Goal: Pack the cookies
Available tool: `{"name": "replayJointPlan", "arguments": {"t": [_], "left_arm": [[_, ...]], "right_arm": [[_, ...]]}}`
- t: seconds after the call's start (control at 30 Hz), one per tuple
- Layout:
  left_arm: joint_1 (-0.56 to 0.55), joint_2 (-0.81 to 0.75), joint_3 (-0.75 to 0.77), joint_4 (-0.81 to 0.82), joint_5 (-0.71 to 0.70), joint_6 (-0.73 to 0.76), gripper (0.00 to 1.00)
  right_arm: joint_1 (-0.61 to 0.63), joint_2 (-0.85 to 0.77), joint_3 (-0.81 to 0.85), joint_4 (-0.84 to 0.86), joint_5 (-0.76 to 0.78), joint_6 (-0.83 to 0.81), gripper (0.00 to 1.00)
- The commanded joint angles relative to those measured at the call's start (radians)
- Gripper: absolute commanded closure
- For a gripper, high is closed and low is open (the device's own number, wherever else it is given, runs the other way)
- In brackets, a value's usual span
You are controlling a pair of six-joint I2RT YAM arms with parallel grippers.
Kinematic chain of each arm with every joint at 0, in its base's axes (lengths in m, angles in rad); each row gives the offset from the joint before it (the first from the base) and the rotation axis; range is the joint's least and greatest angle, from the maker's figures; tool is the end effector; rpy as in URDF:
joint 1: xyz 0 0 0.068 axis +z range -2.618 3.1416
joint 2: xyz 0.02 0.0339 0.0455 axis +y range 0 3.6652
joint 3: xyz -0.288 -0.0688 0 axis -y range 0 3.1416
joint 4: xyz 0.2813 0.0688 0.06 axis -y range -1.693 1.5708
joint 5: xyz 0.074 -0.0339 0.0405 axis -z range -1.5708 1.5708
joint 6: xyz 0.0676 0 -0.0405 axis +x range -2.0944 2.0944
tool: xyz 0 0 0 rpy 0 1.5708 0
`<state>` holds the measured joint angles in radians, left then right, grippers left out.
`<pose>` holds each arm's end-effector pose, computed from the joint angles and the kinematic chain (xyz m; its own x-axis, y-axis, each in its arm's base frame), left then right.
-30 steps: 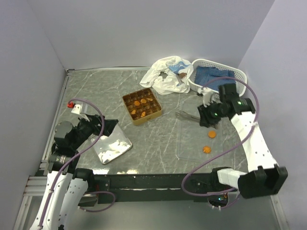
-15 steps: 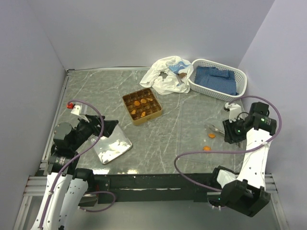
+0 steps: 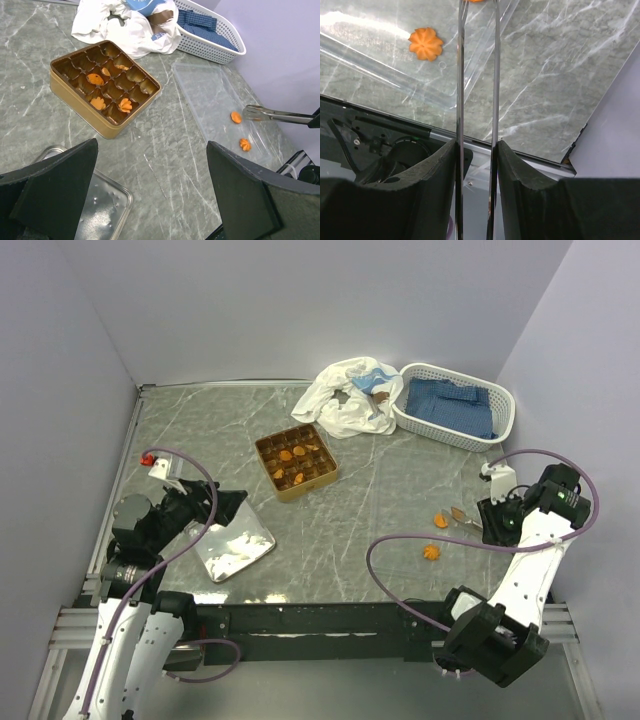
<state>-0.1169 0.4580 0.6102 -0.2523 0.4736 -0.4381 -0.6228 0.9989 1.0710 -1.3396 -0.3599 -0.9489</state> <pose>0.1594 -0.0498 0.3294 -0.3251 -0.3419 -0.8817 0.4600 0.7574 -0.4634 0.1612 -0.0865 0.3048 -0.8259 -0.3434 -0.4472 -0.3618 0.9311 -0.0469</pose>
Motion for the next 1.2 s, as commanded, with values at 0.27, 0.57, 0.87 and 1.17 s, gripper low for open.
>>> {"name": "replayJointPlan", "arguments": {"t": [0.27,0.57,0.87,1.17], "left_arm": [[0.005,-0.016,0.0,0.039,0.022,0.012,0.04],[0.005,-0.016,0.0,0.041,0.022,0.01,0.04],[0.005,-0.012,0.0,0.042,0.025,0.012,0.04],[0.005,-0.012,0.0,0.041,0.025,0.012,0.03]], "right_arm": [[-0.008,0.021,-0.012,-0.017,-0.027,-0.019,0.55],[-0.008,0.046,-0.046,0.02,-0.021,-0.017,0.51],[0.005,0.043,-0.065,0.065,-0.007,-0.004,0.51],[0.035,0.061,-0.059,0.097,-0.01,0.033,0.51]]}}
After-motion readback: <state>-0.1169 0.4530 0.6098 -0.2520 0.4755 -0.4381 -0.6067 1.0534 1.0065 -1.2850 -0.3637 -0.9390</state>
